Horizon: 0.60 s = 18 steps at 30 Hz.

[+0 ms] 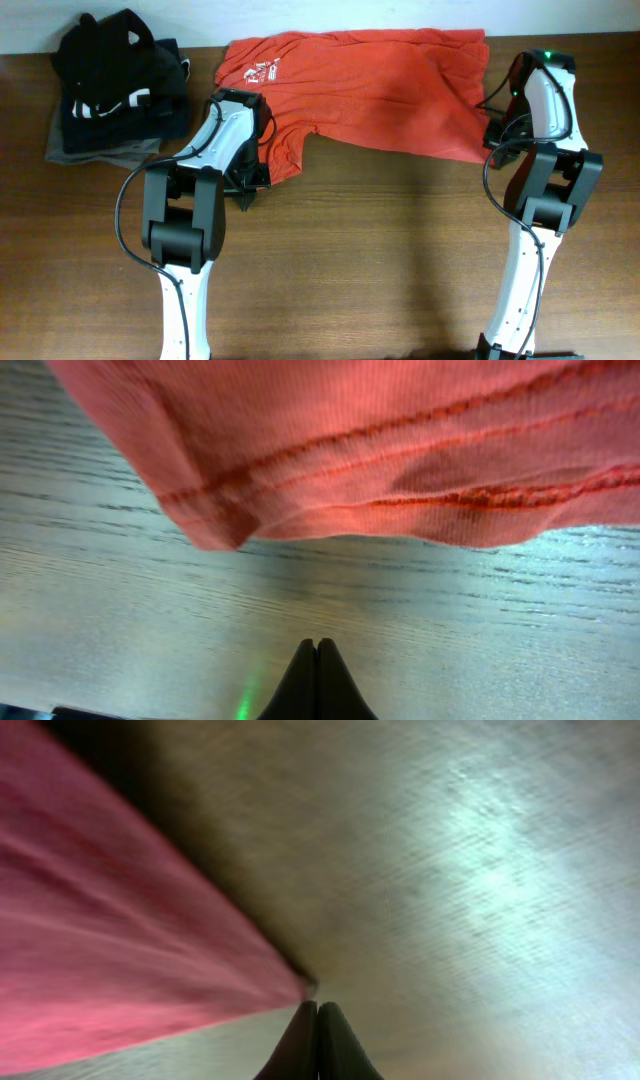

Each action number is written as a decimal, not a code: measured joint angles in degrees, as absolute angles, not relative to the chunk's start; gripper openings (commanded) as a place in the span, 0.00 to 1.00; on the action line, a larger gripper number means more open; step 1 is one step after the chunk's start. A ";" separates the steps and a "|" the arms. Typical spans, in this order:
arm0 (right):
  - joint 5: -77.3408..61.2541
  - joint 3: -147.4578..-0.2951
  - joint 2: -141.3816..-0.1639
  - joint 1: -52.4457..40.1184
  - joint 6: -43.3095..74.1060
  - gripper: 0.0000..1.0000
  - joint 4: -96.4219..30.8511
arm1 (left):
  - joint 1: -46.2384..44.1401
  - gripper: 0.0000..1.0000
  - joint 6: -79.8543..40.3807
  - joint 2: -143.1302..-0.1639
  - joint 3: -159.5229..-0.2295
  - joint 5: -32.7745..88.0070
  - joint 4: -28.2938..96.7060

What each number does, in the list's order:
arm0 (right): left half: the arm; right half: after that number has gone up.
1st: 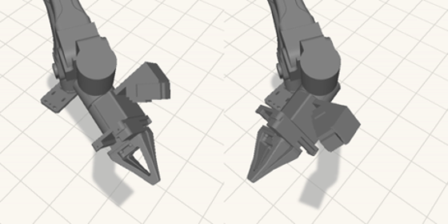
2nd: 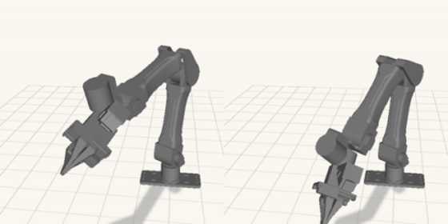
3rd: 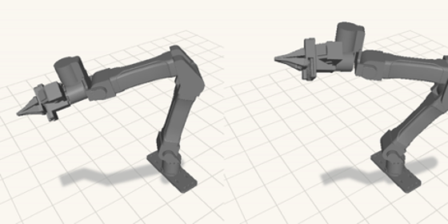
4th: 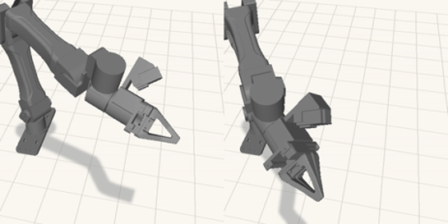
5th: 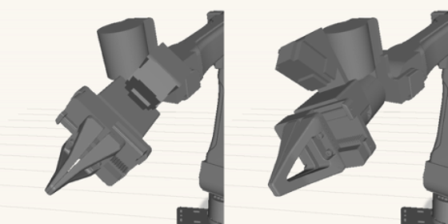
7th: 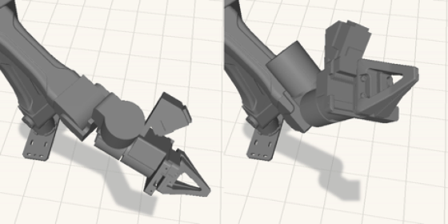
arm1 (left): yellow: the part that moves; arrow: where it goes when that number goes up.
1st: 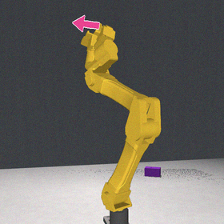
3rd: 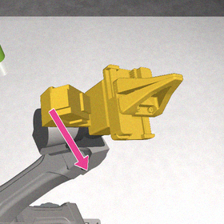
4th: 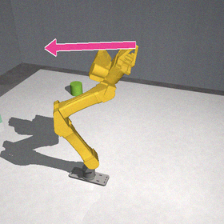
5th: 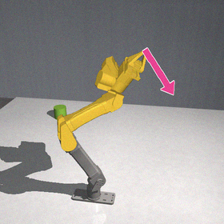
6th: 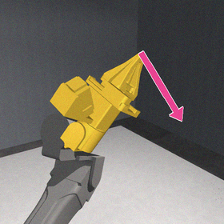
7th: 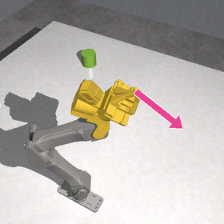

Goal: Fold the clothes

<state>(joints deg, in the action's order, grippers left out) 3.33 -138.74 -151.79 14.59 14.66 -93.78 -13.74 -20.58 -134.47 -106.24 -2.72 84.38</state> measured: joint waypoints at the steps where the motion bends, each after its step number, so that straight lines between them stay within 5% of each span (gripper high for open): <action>1: 4.45 -138.74 -151.79 14.63 15.33 0.04 -94.45 | -13.74 0.01 -20.58 -134.32 -106.43 -3.05 84.05; 10: 10.15 -138.74 -151.81 16.19 18.52 0.04 -94.45 | -13.74 0.12 -20.38 -128.40 -108.73 -3.95 72.16; 18: 7.88 -138.74 -151.81 16.23 18.79 0.04 -88.71 | -13.74 0.08 -18.96 -128.29 -108.84 -4.58 63.90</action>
